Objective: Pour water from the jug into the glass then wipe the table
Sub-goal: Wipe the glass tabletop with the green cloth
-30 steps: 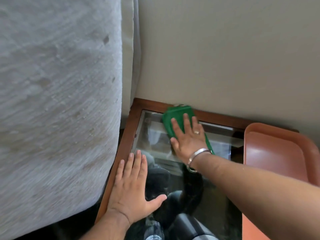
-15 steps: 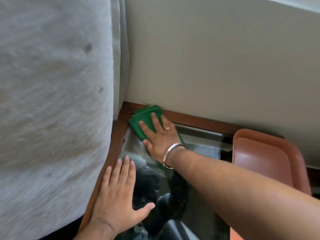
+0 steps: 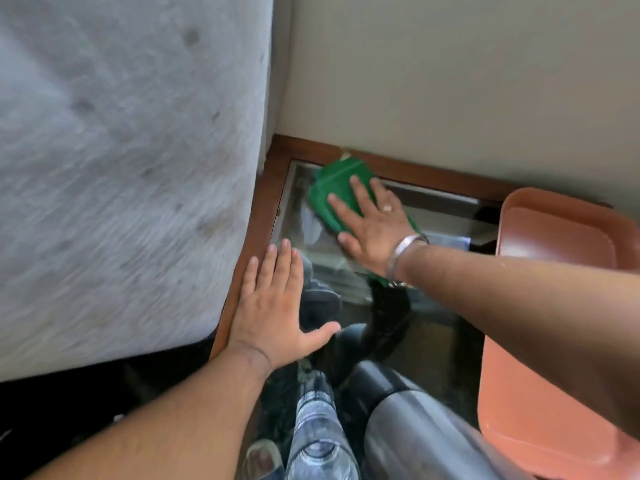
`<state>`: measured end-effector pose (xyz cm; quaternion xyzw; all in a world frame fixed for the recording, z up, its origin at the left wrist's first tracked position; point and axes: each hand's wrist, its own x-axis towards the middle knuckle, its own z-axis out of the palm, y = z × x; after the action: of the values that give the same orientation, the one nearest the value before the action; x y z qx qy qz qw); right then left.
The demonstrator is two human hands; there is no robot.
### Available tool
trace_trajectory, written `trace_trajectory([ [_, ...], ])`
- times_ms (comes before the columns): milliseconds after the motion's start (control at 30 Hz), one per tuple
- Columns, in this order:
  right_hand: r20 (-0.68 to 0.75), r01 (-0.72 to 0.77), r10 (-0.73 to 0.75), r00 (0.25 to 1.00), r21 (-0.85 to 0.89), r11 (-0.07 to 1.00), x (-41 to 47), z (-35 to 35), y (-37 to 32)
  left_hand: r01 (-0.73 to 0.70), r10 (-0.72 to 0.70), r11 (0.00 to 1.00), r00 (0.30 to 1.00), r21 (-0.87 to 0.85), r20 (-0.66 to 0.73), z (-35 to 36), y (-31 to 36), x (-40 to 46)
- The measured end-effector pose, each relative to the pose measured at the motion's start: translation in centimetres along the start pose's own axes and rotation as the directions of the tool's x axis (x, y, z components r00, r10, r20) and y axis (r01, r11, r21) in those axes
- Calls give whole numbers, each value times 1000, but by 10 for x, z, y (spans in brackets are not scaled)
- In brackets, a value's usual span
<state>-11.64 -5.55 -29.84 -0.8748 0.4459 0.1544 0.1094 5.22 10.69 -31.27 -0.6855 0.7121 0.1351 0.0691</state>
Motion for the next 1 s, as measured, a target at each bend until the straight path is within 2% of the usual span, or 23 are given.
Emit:
trace_trajectory([
  [67, 44, 250, -247, 968, -68, 966, -45, 17, 3, 6, -6, 1000, 1000, 7, 23, -1, -1, -1],
  [133, 90, 323, -319, 943, -42, 945, -88, 31, 21, 8, -8, 1000, 1000, 4, 28, -3, 1, -1],
  [200, 122, 186, -188, 975, 22, 982, -104, 37, 36, 10, -10, 1000, 1000, 8, 29, -4, 1, 0],
  [267, 82, -34, 26, 996, 98, 995, -94, 34, 38, 4, -5, 1000, 1000, 13, 24, -3, 1, 0],
  [333, 66, -278, 270, 961, 194, 941, -74, 25, 29, 2, -3, 1000, 1000, 15, 17, -2, 0, 1],
  [400, 66, -420, 419, 906, 269, 867, -63, 21, 22, 1, -1, 1000, 1000, 13, 8, -1, 0, 1],
  [533, 144, -558, 542, 828, 312, 769, -89, 29, 23, 1, -2, 1000, 1000, 16, 16, -3, 1, -1],
  [633, 298, -708, 644, 705, 348, 614, -117, 34, 28, -1, 1, 1000, 1000, 10, 13, -5, 3, 1],
  [700, 325, -800, 731, 599, 273, 534, -122, 29, 25, -5, 5, 1000, 1000, -1, 10, -7, 5, 7],
  [767, 374, -847, 760, 531, 215, 486, -121, 24, 9, -11, 11, 1000, 1000, 0, 7, -8, 8, 10],
  [900, 451, -834, 705, 548, 221, 506, -113, 27, -33, -1, 1, 1000, 1000, 5, 8, -5, 3, 1],
  [1000, 348, -831, 760, 549, 325, 452, -77, 16, -15, 10, -10, 1000, 1000, 6, 4, -4, -1, -2],
])
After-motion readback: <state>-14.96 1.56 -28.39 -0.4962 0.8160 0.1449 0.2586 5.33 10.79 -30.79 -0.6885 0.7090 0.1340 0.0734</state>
